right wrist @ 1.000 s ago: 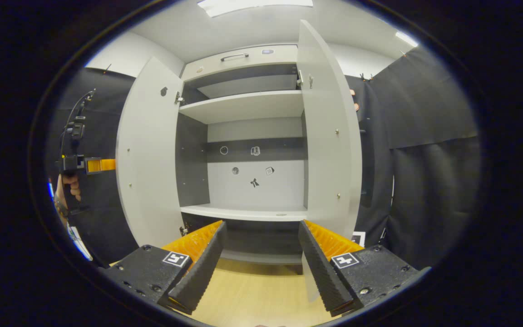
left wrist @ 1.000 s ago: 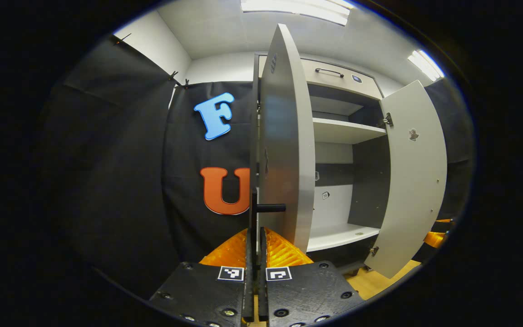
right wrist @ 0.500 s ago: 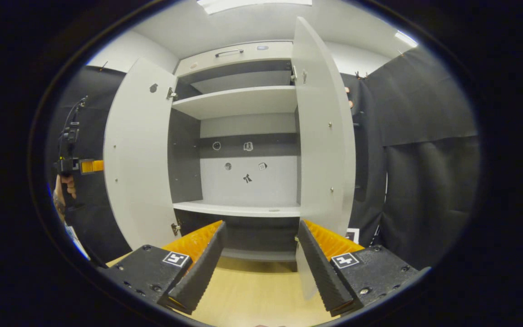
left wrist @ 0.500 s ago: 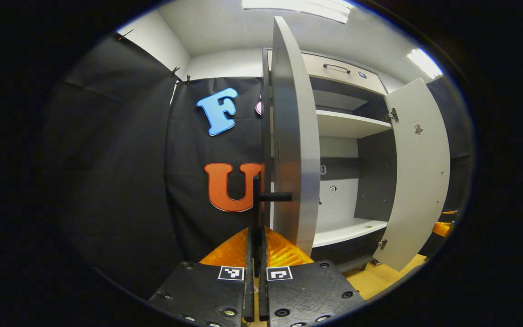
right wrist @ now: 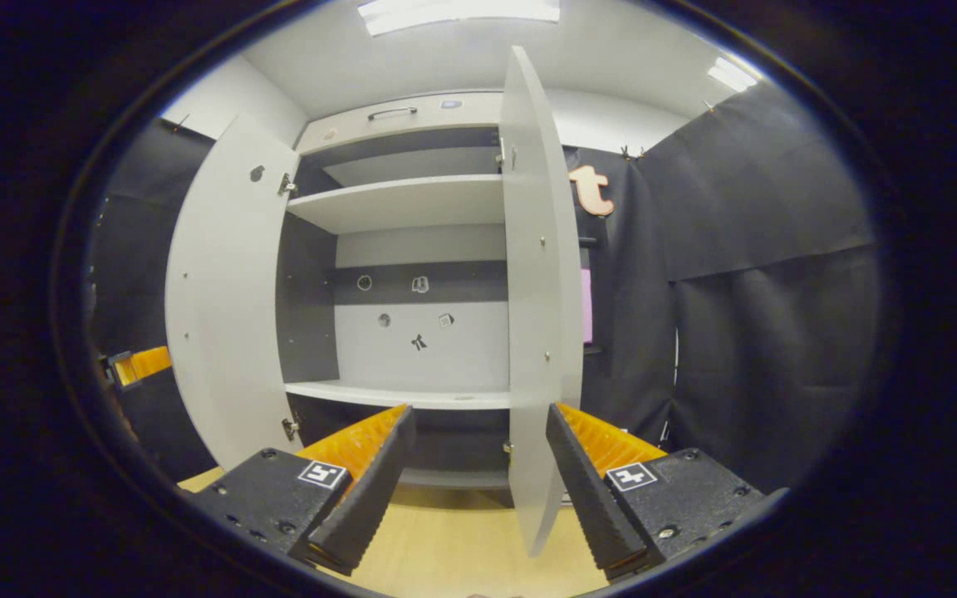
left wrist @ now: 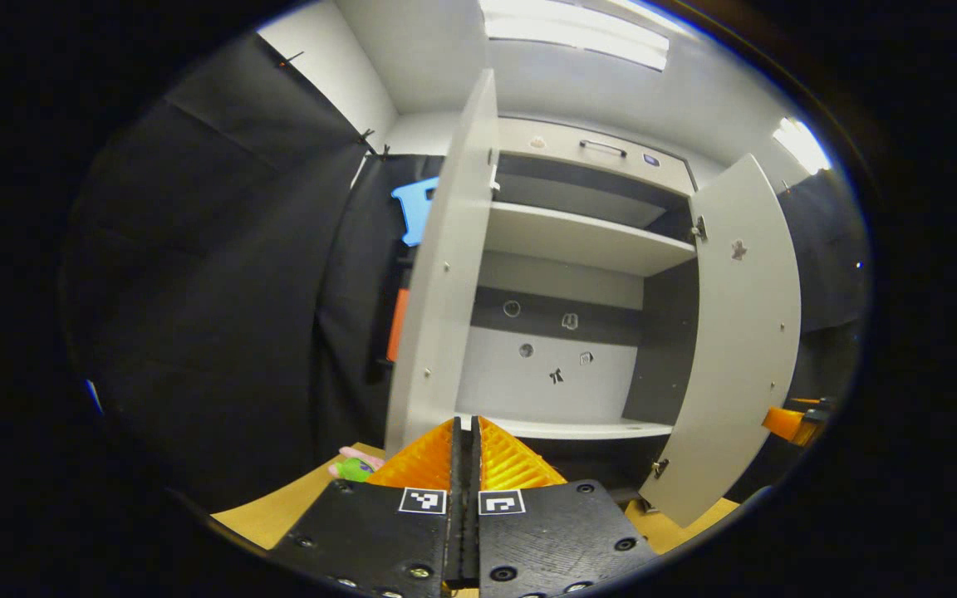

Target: Open the right door of the double-door shoe cabinet with the right hand, and open the left door with the left hand.

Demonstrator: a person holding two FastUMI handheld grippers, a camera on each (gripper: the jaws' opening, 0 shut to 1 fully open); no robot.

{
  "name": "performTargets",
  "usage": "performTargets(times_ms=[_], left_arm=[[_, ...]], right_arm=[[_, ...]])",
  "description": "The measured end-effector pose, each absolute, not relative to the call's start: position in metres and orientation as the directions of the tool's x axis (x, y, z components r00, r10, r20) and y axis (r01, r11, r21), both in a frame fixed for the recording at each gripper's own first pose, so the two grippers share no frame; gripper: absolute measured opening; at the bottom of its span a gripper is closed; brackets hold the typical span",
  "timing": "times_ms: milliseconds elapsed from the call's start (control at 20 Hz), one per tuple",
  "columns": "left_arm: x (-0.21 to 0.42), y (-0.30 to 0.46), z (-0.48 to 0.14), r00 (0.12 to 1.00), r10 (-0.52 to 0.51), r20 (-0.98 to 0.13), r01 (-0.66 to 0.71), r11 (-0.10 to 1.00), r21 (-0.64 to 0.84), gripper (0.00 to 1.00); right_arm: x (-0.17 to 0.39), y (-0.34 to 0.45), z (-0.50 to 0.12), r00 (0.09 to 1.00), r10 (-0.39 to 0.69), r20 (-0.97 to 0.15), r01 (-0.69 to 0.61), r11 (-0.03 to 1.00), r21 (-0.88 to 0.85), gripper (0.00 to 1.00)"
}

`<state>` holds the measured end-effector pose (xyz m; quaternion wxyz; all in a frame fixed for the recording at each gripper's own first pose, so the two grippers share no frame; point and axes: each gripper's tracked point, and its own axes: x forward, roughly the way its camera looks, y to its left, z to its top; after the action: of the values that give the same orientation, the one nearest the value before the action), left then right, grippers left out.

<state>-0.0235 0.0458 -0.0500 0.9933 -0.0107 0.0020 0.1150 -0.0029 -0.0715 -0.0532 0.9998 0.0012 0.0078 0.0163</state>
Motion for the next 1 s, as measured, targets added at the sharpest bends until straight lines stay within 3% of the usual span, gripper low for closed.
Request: performTargets(times_ms=[150,300,350,400,500,1000], left_arm=[[-0.002,0.008,-0.073,0.989,0.142,-0.039,-0.144,0.989,-0.032,0.07],[0.006,-0.001,-0.080,0.990,0.134,-0.040,-0.135,0.990,-0.030,0.53],[0.006,-0.002,-0.083,0.990,0.132,-0.042,-0.133,0.991,-0.025,0.53],[0.011,-0.002,-0.082,0.990,0.136,-0.040,-0.137,0.990,-0.019,0.62],[0.013,0.001,-0.080,0.988,0.151,-0.038,-0.152,0.988,-0.004,0.92],[0.013,0.007,-0.071,0.988,0.153,-0.026,-0.152,0.988,0.039,0.94]], right_arm=[[-0.007,-0.073,-0.060,0.999,0.045,-0.032,-0.044,0.999,0.025,0.99],[-0.008,-0.080,-0.067,0.999,0.017,-0.036,-0.017,1.000,0.017,0.99],[-0.008,-0.083,-0.070,0.999,0.007,-0.036,-0.007,1.000,0.009,0.99],[-0.009,-0.085,-0.071,0.999,0.000,-0.035,0.000,1.000,0.001,0.99],[-0.008,-0.084,-0.071,1.000,-0.008,-0.027,0.008,1.000,-0.003,0.99],[0.000,-0.067,-0.068,1.000,0.013,-0.017,-0.013,1.000,0.013,0.99]])
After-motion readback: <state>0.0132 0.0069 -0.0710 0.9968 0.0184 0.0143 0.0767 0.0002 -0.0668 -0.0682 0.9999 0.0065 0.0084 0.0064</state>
